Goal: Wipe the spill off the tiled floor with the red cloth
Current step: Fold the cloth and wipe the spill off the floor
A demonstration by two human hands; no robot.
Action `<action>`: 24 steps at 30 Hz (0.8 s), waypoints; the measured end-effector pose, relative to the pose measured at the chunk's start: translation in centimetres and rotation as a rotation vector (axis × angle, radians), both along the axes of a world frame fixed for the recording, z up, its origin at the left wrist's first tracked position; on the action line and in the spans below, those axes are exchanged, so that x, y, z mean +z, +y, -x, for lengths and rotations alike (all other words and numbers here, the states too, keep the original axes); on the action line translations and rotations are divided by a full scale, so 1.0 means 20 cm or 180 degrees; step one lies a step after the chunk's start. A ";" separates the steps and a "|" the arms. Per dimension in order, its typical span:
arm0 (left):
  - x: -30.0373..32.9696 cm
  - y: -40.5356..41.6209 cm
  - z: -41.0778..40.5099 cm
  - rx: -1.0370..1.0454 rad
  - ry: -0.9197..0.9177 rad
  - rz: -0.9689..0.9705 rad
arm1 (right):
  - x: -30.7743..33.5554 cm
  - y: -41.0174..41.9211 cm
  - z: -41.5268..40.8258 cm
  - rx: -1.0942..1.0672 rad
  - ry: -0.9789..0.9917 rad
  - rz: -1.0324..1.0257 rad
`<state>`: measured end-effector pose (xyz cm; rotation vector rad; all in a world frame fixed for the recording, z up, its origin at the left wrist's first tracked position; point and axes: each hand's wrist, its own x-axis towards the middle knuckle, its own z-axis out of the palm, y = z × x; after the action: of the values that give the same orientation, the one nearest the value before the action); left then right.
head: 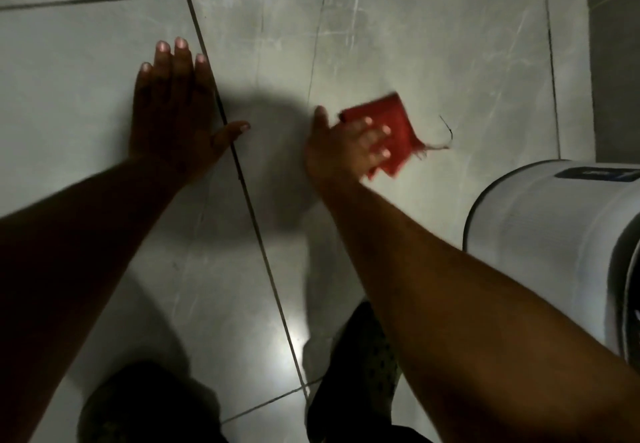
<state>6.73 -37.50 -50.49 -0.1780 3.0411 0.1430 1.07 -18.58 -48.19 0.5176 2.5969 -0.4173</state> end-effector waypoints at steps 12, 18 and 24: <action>0.07 -0.08 -0.07 0.0156 -0.0149 0.0082 | 0.03 0.52 -0.46 0.2397 -0.0018 0.0473; 0.06 -0.06 -0.08 0.0000 -0.0142 0.0142 | 0.02 0.78 -0.16 0.1236 0.0033 -0.0028; 0.08 -0.09 0.01 0.0167 -0.0006 0.0160 | 0.01 0.38 0.52 0.0233 -0.0027 -0.0389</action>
<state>6.60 -39.38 -48.96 -0.2616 3.0412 0.0699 -9.42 -10.99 -48.02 0.4621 2.6355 -0.2329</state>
